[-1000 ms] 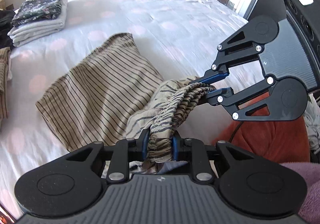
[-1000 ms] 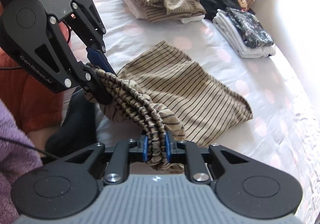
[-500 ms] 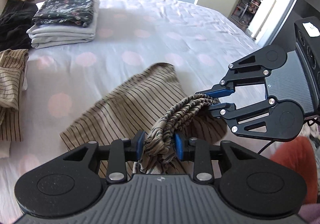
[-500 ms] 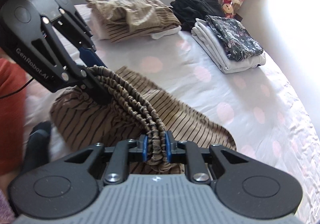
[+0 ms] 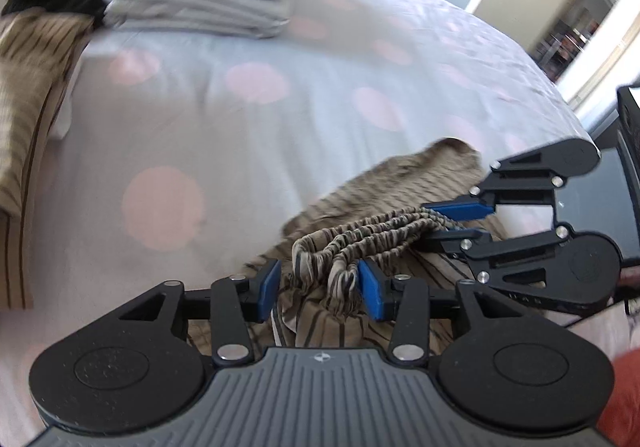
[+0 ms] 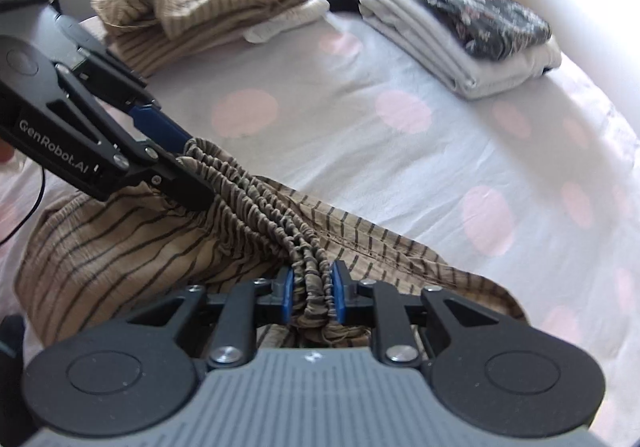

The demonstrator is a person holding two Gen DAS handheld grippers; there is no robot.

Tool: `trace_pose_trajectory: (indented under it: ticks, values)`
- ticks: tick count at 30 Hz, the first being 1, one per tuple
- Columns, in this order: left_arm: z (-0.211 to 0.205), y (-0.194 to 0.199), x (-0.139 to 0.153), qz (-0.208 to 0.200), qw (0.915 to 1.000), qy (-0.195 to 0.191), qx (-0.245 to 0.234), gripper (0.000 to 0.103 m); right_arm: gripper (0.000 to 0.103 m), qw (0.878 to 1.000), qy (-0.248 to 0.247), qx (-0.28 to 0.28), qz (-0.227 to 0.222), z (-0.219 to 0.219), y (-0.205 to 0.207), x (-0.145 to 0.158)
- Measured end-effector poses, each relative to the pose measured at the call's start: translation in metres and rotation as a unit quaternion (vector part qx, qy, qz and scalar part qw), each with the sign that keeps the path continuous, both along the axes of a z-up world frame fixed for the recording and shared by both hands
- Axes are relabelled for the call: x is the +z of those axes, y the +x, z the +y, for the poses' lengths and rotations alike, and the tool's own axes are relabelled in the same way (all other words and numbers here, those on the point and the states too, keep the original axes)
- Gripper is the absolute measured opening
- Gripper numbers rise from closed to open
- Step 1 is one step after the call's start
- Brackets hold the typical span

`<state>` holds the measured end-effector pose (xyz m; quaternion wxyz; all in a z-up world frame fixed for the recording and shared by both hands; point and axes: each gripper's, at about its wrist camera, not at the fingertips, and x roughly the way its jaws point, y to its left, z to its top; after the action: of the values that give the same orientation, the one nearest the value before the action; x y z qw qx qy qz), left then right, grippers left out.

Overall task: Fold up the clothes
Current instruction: 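Lower the waistband onto the pants and open both tools, then pull both open tools back from the folded pants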

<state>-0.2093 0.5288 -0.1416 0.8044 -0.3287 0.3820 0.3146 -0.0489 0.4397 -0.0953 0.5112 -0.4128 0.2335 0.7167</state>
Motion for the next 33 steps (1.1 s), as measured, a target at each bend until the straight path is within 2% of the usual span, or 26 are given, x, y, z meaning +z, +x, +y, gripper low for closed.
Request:
trace_pose_trajectory:
  ticks: [3, 5, 6, 7, 11, 14, 18, 23, 28, 33]
  values:
    - [-0.001, -0.004, -0.009, -0.002, 0.9997, 0.003, 0.025, 0.051, 0.030, 1.000, 0.009, -0.016, 0.007, 0.004, 0.003, -0.006]
    - [-0.005, -0.007, -0.010, -0.004, 0.9991, 0.011, 0.042, 0.053, 0.041, 0.999, 0.021, -0.031, 0.017, 0.004, 0.006, -0.003]
    - [-0.007, -0.009, -0.010, -0.005, 0.9985, 0.015, 0.052, 0.057, 0.043, 0.998, 0.031, -0.041, 0.021, 0.003, 0.008, 0.000]
    - [-0.011, -0.011, -0.008, -0.007, 0.9979, 0.020, 0.062, 0.062, 0.043, 0.998, 0.040, -0.049, 0.023, 0.001, 0.010, 0.004]
    - [-0.027, -0.019, 0.007, -0.021, 0.9939, 0.048, 0.097, 0.067, 0.047, 0.993, 0.066, -0.089, 0.046, -0.014, 0.018, 0.024]
    - [-0.041, -0.027, 0.023, -0.041, 0.9900, 0.067, 0.117, 0.077, 0.047, 0.987, 0.079, -0.121, 0.065, -0.034, 0.023, 0.037]
    - [-0.054, -0.039, 0.039, -0.068, 0.9847, 0.083, 0.137, 0.087, 0.047, 0.980, 0.081, -0.158, 0.089, -0.061, 0.030, 0.041]
    - [-0.060, -0.048, 0.044, -0.084, 0.9816, 0.083, 0.150, 0.088, 0.047, 0.971, 0.074, -0.200, 0.104, -0.089, 0.037, 0.032]
    - [-0.065, -0.062, 0.033, -0.124, 0.9739, 0.078, 0.173, 0.088, 0.048, 0.960, 0.078, -0.242, 0.116, -0.104, 0.045, 0.024]
    - [-0.067, -0.065, 0.020, -0.133, 0.9741, 0.072, 0.168, 0.089, 0.048, 0.950, 0.093, -0.270, 0.127, -0.105, 0.049, 0.019]
